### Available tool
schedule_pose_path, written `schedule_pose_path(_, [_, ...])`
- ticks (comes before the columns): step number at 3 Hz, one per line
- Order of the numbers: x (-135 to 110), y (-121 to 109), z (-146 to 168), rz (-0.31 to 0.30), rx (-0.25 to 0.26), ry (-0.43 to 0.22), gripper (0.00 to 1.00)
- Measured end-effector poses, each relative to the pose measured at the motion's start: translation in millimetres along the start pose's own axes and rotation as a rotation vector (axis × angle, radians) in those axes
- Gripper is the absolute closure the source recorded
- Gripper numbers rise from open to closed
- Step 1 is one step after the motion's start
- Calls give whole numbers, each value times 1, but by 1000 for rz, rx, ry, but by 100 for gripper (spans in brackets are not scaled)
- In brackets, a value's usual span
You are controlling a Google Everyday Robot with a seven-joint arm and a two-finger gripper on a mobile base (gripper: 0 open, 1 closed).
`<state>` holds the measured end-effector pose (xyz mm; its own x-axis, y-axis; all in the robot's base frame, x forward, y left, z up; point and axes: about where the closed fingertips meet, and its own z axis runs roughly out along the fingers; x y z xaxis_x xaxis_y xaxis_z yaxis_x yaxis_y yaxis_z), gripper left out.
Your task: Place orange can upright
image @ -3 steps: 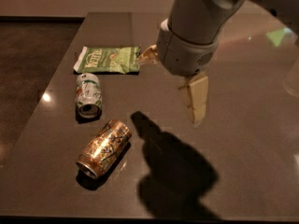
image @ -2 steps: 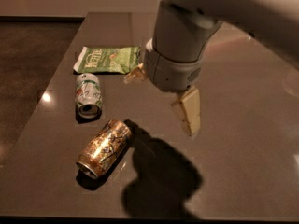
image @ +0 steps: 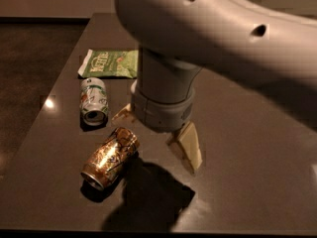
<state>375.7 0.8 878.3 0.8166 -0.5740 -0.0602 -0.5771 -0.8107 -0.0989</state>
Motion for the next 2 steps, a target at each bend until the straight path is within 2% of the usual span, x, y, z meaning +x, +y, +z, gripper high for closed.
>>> schedule_pose_path(1, [-36, -4, 10, -53, -7, -30, 0])
schedule_pose_path(2, [-55, -9, 14, -77, -2, -45, 0])
